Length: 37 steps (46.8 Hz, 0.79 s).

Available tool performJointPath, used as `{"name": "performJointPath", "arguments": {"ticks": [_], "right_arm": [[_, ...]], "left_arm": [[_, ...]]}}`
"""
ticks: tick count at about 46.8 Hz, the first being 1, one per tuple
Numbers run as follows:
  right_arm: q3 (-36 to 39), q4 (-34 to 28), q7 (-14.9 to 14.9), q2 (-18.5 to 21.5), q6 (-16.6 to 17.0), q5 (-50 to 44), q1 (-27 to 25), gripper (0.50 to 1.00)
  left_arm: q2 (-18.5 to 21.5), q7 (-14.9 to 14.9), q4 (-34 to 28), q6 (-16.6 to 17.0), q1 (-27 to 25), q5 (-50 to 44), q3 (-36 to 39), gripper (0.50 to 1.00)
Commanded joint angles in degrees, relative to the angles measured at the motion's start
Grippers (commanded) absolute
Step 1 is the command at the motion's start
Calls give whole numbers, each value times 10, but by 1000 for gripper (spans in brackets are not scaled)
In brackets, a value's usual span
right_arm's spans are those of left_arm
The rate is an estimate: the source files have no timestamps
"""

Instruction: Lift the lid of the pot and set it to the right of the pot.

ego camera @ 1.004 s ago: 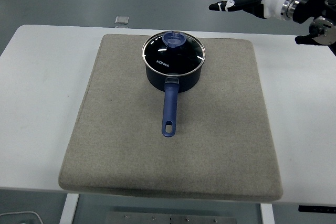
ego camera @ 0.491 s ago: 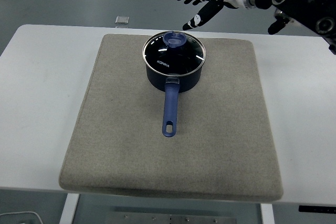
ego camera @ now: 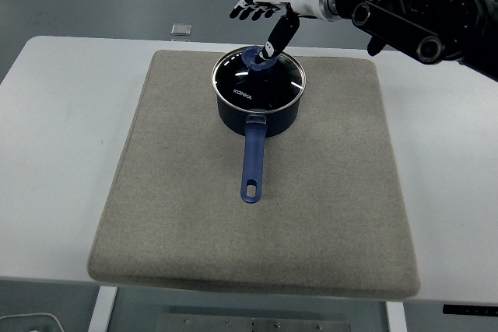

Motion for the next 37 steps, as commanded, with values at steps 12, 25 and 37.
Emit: {"name": "performJointPath", "arguments": {"ticks": [12,25,37], "right_arm": [[-31,0,-19,28,-43,-1,-8,907],[-51,-4,-25,34,-52,-3,-19,897],[-53,-5,-25,34,-57,-15,-24,830]], "left_arm": [[0,0,0,0,0,0,0,1000],[0,0,0,0,0,0,0,1000],[0,0,0,1,0,0,0,1000]]}}
